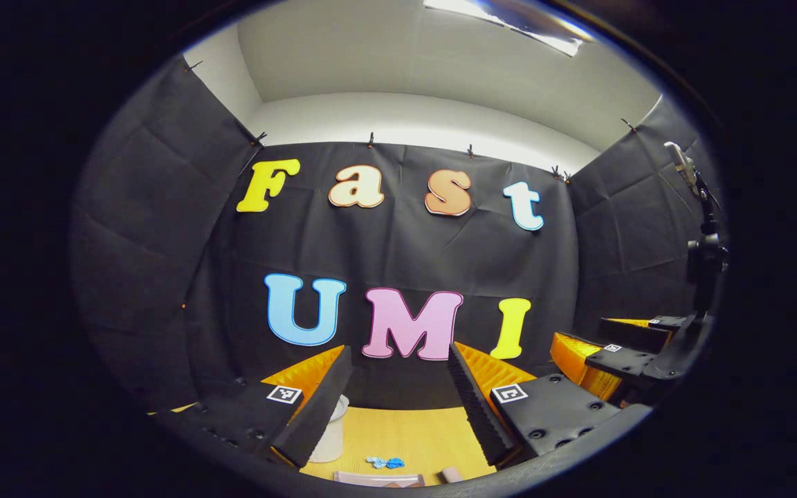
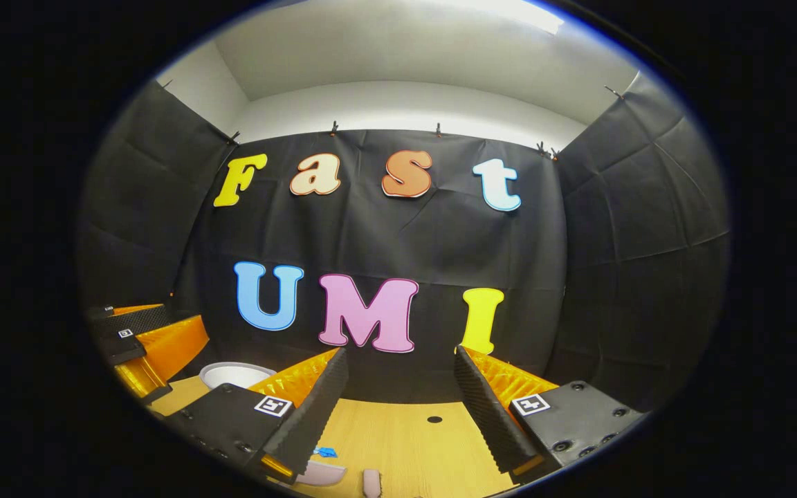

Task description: Pick up the small broom and dustpan from the desktop, sweep the trash into the dustpan with the broom, and then empty the trash into the garbage bin.

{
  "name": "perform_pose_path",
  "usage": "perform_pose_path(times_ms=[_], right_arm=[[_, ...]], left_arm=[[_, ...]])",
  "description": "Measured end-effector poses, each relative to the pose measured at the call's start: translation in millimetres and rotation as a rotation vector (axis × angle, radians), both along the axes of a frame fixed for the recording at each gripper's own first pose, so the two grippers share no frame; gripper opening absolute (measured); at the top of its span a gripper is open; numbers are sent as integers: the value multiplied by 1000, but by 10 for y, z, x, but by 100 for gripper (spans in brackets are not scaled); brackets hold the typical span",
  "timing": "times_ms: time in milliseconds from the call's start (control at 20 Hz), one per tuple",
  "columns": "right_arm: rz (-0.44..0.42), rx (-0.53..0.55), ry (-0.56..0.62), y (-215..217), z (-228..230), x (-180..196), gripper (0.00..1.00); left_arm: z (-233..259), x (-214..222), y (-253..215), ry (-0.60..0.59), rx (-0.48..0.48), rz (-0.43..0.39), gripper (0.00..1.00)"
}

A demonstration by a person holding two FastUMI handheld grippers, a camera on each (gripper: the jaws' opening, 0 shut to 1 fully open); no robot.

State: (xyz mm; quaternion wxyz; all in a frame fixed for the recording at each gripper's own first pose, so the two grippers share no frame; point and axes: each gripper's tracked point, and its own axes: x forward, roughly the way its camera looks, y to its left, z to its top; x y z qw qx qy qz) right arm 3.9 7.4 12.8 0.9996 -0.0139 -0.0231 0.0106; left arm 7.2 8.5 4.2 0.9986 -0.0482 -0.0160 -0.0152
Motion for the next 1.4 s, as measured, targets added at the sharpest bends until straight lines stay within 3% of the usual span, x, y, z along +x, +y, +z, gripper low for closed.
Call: perform_pose_path(times_ms=[850,1100,1400], right_arm=[[22,-9,50,180,-202,128,99],[36,-12,73,289,-308,165,99],[59,8,118,344,-511,298,99]], left_arm=[[-157,110,90,36,20,-12,82],[-307,175,42,78,36,-67,84],[-599,217,90,166,43,-26,82]])
